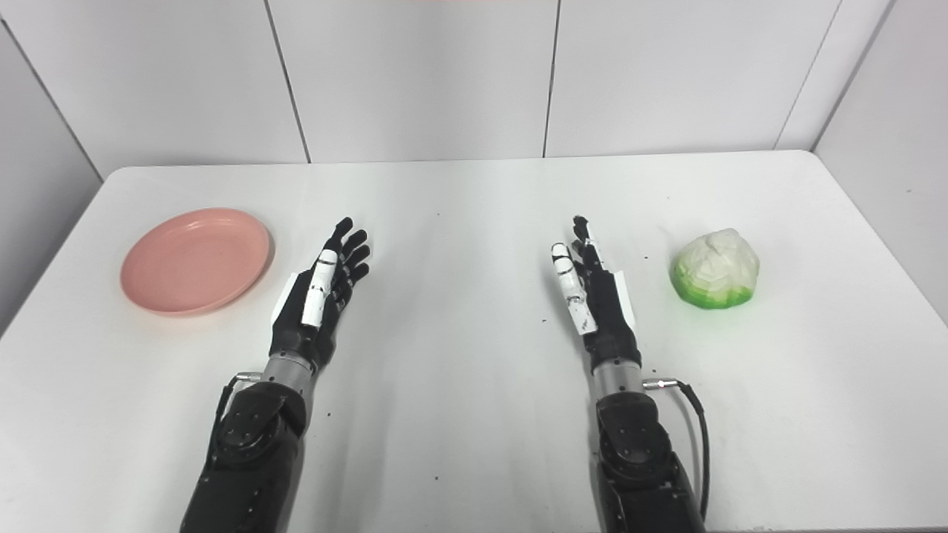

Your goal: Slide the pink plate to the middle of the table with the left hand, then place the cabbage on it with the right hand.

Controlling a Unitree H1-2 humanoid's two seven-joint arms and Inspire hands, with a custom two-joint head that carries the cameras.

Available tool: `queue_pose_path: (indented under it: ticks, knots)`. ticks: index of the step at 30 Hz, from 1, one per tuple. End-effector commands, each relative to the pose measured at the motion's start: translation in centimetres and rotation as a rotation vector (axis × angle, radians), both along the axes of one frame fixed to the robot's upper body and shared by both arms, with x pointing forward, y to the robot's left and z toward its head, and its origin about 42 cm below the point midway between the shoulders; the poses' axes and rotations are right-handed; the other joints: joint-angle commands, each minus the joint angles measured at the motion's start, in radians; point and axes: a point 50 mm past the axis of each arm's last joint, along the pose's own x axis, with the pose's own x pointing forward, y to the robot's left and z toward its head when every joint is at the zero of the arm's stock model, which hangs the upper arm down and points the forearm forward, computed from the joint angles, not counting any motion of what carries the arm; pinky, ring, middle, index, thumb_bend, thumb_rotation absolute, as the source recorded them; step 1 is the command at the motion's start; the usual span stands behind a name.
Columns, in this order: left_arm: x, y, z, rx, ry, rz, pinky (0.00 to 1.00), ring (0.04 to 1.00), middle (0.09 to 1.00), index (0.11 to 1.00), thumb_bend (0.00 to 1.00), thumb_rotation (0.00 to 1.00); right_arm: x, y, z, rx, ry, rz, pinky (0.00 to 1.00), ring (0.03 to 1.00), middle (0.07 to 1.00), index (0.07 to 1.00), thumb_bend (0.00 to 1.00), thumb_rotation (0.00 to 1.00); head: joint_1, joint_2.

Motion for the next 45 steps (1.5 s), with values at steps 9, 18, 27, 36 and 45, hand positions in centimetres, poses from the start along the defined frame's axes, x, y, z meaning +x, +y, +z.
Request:
queue_pose_path:
  ticks: [9,18,27,36,45]
  knots:
    - [-0.5,0.0,-0.8,-0.01,0.036,-0.006,0.97,0.952,0.95,0.949,0.42,1.0,-0.1,0.2,0.3,0.004,-0.028,-0.003,0.92,0.953,0.966,0.957,0.23,1.0,0.001,-0.002]
    - [-0.5,0.1,-0.8,-0.003,0.032,-0.006,0.95,0.95,0.949,0.948,0.42,1.0,0.0,0.2,0.3,0.002,-0.028,-0.003,0.91,0.953,0.967,0.957,0.23,1.0,0.0,-0.005]
    - [-0.5,0.0,-0.9,0.001,0.03,-0.005,0.95,0.951,0.949,0.948,0.42,1.0,-0.1,0.2,0.3,0.01,-0.026,-0.004,0.91,0.957,0.969,0.96,0.23,1.0,0.006,-0.008]
    - [-0.6,-0.9,-1.2,0.01,0.032,-0.015,0.96,0.963,0.962,0.963,0.44,1.0,-0.2,-0.5,0.2,-0.003,-0.031,-0.003,0.91,0.942,0.959,0.956,0.21,1.0,0.108,-0.033]
    - [-0.5,-4.1,-2.0,0.01,0.049,-0.016,1.0,0.972,0.967,0.97,0.42,1.0,-0.7,-2.7,0.0,0.0,-0.02,0.02,0.94,0.955,0.965,0.969,0.16,1.0,0.319,-0.114]
